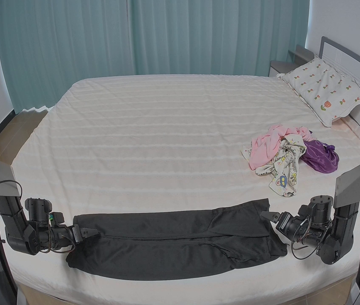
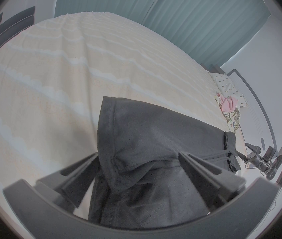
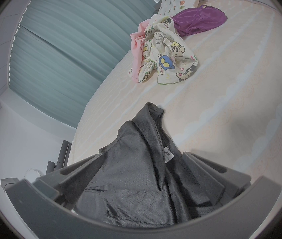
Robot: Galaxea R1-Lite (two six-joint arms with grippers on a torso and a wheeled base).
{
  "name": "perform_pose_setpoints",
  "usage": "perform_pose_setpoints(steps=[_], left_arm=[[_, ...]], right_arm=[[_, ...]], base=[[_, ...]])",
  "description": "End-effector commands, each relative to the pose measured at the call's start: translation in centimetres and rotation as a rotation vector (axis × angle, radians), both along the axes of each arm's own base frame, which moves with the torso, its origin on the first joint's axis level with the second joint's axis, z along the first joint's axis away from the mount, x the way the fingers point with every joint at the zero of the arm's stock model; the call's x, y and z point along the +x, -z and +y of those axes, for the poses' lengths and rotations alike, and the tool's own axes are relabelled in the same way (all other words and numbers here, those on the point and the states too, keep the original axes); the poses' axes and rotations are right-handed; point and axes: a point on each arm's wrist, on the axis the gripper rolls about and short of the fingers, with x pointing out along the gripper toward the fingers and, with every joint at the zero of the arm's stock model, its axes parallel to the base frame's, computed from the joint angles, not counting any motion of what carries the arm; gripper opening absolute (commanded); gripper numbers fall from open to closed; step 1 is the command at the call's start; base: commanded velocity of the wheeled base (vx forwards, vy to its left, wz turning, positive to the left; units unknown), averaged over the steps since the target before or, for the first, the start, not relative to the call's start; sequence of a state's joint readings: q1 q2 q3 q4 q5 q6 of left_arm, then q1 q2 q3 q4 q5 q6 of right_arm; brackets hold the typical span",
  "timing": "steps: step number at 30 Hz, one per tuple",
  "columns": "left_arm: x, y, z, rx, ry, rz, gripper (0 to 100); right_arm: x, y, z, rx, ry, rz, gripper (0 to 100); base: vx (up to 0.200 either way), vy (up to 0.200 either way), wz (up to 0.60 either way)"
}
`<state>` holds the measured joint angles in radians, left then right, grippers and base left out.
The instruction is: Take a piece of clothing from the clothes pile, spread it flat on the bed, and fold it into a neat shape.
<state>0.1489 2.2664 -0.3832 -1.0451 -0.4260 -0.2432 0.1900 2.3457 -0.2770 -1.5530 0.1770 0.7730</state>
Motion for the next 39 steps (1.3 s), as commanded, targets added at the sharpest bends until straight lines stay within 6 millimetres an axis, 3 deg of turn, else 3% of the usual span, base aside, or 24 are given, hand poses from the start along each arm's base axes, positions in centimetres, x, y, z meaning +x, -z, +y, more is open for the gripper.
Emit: perform_pose_setpoints(steps=[1, 10, 22, 29, 39], left_arm=[[-0.1, -0.1, -0.2, -0.001, 0.006, 0.001, 0], [-0.2, -0.4, 0.5, 0.003, -0.019, -0.007, 0], [-0.9, -3.0, 2.3, 0.018, -0.083, -0.074, 0], [-1.4, -4.1, 3.9, 0.017, -0.137, -0.102, 0], [-2.6, -5.9, 8.6, -0.024, -0.258, -0.144, 0]], right_arm=[[0.1, -0.1, 0.0, 0.003, -0.001, -0.014, 100], [0.1, -0.1, 0.1, 0.003, -0.002, -0.014, 100], [0.0, -0.1, 0.1, 0.003, -0.004, -0.012, 100], [0.0, -0.1, 0.1, 0.003, -0.004, -0.011, 100], [0.1, -0.2, 0.1, 0.018, 0.006, -0.009, 100]], base=[[0.000, 0.000, 0.00], [0.000, 0.000, 0.00], [0.000, 0.000, 0.00], [0.000, 0.000, 0.00], [0.000, 0.000, 0.00]])
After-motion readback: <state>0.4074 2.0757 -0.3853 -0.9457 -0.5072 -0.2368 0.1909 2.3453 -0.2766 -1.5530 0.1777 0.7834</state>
